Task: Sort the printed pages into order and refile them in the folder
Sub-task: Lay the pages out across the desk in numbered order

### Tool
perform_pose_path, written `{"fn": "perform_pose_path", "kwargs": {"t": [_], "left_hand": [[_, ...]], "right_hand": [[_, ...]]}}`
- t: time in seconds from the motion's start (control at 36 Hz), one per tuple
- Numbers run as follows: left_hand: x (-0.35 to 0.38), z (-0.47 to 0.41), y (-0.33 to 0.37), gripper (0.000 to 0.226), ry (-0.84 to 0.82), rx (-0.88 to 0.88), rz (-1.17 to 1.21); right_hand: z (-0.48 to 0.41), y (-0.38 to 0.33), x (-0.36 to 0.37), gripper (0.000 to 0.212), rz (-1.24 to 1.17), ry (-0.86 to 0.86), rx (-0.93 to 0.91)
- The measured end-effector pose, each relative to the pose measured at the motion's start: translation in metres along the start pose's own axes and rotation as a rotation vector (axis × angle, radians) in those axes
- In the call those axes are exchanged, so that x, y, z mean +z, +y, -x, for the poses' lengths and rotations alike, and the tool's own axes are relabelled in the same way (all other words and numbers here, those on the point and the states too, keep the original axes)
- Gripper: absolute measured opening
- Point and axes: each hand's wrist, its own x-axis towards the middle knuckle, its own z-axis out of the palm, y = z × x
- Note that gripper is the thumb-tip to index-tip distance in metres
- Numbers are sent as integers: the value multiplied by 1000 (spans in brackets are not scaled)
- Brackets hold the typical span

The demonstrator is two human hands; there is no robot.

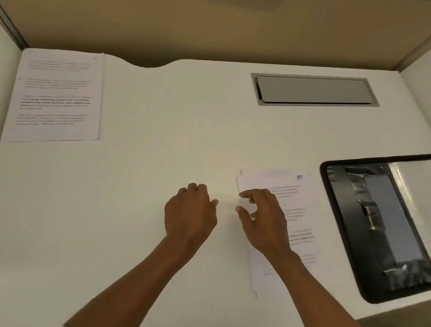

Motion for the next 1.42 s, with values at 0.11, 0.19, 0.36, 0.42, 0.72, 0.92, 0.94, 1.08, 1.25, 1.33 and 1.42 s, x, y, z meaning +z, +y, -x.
{"fn": "perform_pose_path", "kwargs": {"t": [0.11, 0.19, 0.36, 0.42, 0.72, 0.92, 0.94, 1.08, 1.25, 1.33, 1.42], "left_hand": [[29, 14, 51, 32, 14, 93, 90], [50, 24, 90, 28, 42, 168, 163], [81, 34, 162, 30, 52, 169, 208], [88, 36, 180, 32, 29, 130, 234], [107, 38, 210, 30, -16, -124, 360], [106, 30, 211, 29, -3, -168, 399], [106, 30, 212, 29, 1, -172, 400], [110, 36, 215, 39, -19, -166, 303], [112, 44, 218, 41, -35, -146, 263], [113, 44, 221, 40, -40, -160, 281], [113, 41, 224, 39, -36, -166, 284]], "right_hand": [[6, 49, -34, 32, 29, 21, 46], [7, 80, -57, 35, 83, 11, 93], [1, 131, -83, 52, 177, 35, 204], [-1, 146, -88, 54, 177, 29, 219], [-2, 179, -91, 53, 82, -46, 246], [0, 184, -89, 47, -124, 20, 299], [0, 186, -89, 46, -162, 25, 309], [0, 194, -90, 44, -280, 32, 333], [5, 203, -91, 48, -218, -42, 300], [7, 204, -91, 47, -198, -68, 284], [9, 203, -93, 41, -177, -66, 283]]}}
